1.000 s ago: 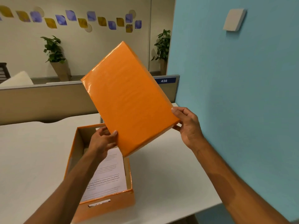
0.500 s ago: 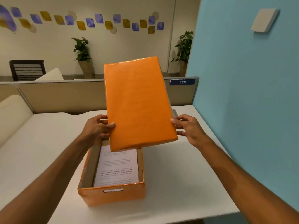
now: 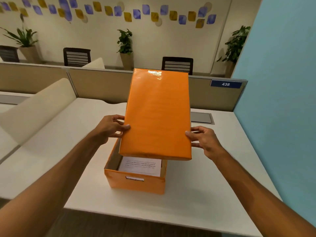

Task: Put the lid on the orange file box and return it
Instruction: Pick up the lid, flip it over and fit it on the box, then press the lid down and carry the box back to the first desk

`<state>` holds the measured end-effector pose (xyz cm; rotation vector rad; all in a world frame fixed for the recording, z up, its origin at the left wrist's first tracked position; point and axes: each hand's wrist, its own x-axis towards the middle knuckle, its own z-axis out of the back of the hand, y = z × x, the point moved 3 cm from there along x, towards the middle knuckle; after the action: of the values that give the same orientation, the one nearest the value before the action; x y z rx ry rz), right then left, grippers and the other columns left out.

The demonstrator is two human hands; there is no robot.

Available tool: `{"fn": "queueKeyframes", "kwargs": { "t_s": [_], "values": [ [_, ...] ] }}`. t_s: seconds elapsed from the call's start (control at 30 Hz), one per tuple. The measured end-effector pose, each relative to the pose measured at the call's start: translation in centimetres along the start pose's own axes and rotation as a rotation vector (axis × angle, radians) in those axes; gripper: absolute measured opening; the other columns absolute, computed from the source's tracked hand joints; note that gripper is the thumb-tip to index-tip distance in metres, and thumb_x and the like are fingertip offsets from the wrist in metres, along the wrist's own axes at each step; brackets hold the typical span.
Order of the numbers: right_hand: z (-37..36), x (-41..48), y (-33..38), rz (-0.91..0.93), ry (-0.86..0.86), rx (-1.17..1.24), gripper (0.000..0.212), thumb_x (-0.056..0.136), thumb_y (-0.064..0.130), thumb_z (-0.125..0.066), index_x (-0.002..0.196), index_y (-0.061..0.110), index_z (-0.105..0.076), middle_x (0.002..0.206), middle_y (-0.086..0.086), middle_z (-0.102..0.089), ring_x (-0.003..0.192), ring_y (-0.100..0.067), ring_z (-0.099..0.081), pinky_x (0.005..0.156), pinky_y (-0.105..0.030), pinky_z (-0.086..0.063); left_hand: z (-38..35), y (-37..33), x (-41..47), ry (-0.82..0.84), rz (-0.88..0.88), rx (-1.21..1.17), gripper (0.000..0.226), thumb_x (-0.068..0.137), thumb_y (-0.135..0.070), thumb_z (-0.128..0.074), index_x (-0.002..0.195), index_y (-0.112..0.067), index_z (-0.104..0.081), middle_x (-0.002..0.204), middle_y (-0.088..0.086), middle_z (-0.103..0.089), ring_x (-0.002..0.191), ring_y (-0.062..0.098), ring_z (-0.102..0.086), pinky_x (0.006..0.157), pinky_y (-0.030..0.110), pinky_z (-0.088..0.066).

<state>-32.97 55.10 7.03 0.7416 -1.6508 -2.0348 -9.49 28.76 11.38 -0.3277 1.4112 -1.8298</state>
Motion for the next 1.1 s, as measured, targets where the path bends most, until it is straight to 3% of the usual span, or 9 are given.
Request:
{"fn": "queueKeyframes", "kwargs": {
  "t_s": [0.17,0.33,0.5,0.6,0.7,0.77,0.9,1.1],
  "values": [
    [-2.4,-0.3,-0.7,-0.023,0.044,-0.022,0.048,0.080,0.028,-0.079,0.122,0.025,-0.056,0.102,-0.001,-0.067,0.087,-0.020,-0.069,0.055,-0.028,-0.057,1.6,2.0,-0.4,-0.008,0.055,0.025,0.058,0.085,-0.023,-0.073,0.138,-0.011,-0.050,0.129,0.013,-0.060,0.106,0.030,-0.061,0.083,0.043,-0.052],
    [-5.3,-0.6,-1.8,-0.068,0.023,-0.028,0.047,0.081,0.038,-0.076,0.121,0.020,-0.058,0.107,-0.004,-0.067,0.086,-0.021,-0.069,0.059,-0.031,-0.058,3.3,4.6,0.2,0.008,0.090,0.060,0.062,0.084,-0.026,-0.075,0.139,-0.009,-0.051,0.130,0.013,-0.061,0.108,0.031,-0.061,0.088,0.046,-0.053],
    [-8.0,-0.7,-3.6,-0.143,-0.037,-0.024,0.042,0.084,0.032,-0.076,0.118,0.014,-0.060,0.114,-0.011,-0.067,0.092,-0.027,-0.068,0.076,-0.044,-0.059,4.3,7.3,1.6,0.099,0.131,0.106,0.059,0.084,-0.026,-0.075,0.136,-0.009,-0.053,0.127,0.010,-0.062,0.105,0.028,-0.062,0.081,0.041,-0.053],
    [-9.4,-1.1,-4.6,-0.176,-0.096,-0.031,0.040,0.085,0.030,-0.076,0.117,0.012,-0.062,0.120,-0.011,-0.065,0.106,-0.029,-0.063,0.088,-0.051,-0.054,4.6,8.9,2.8,0.165,0.134,0.124,0.055,0.086,-0.023,-0.073,0.135,-0.007,-0.055,0.128,0.012,-0.063,0.107,0.027,-0.062,0.078,0.036,-0.054],
    [-10.4,-1.7,-5.3,-0.233,-0.122,0.012,0.039,0.087,0.027,-0.074,0.120,0.012,-0.061,0.121,-0.011,-0.064,0.111,-0.032,-0.059,0.088,-0.060,-0.051,4.8,10.1,3.8,0.211,0.136,0.135,0.053,0.087,-0.022,-0.072,0.134,-0.004,-0.055,0.127,0.014,-0.064,0.112,0.030,-0.062,0.087,0.040,-0.054],
    [-10.9,-2.1,-5.7,-0.259,-0.119,0.035,0.034,0.089,0.025,-0.072,0.119,0.012,-0.061,0.115,-0.012,-0.065,0.104,-0.032,-0.063,0.077,-0.053,-0.056,4.8,10.8,4.1,0.241,0.139,0.138,0.051,0.088,-0.023,-0.071,0.133,-0.003,-0.056,0.125,0.014,-0.066,0.111,0.030,-0.064,0.088,0.041,-0.054],
    [-11.3,-2.5,-6.3,-0.271,-0.161,0.043,0.030,0.092,0.020,-0.069,0.119,0.010,-0.061,0.112,-0.013,-0.067,0.089,-0.025,-0.065,0.061,-0.039,-0.054,4.3,11.8,4.3,0.291,0.145,0.125,0.047,0.090,-0.021,-0.068,0.132,-0.004,-0.056,0.118,0.013,-0.069,0.098,0.026,-0.069,0.073,0.034,-0.057],
    [-11.2,-2.2,-6.9,-0.291,-0.190,-0.004,0.036,0.093,0.019,-0.067,0.126,0.008,-0.060,0.116,-0.010,-0.065,0.105,-0.029,-0.063,0.077,-0.048,-0.055,3.8,13.0,5.0,0.311,0.144,0.100,0.045,0.091,-0.021,-0.067,0.131,-0.004,-0.057,0.110,0.009,-0.070,0.095,0.024,-0.070,0.071,0.033,-0.058]
  ]
}}
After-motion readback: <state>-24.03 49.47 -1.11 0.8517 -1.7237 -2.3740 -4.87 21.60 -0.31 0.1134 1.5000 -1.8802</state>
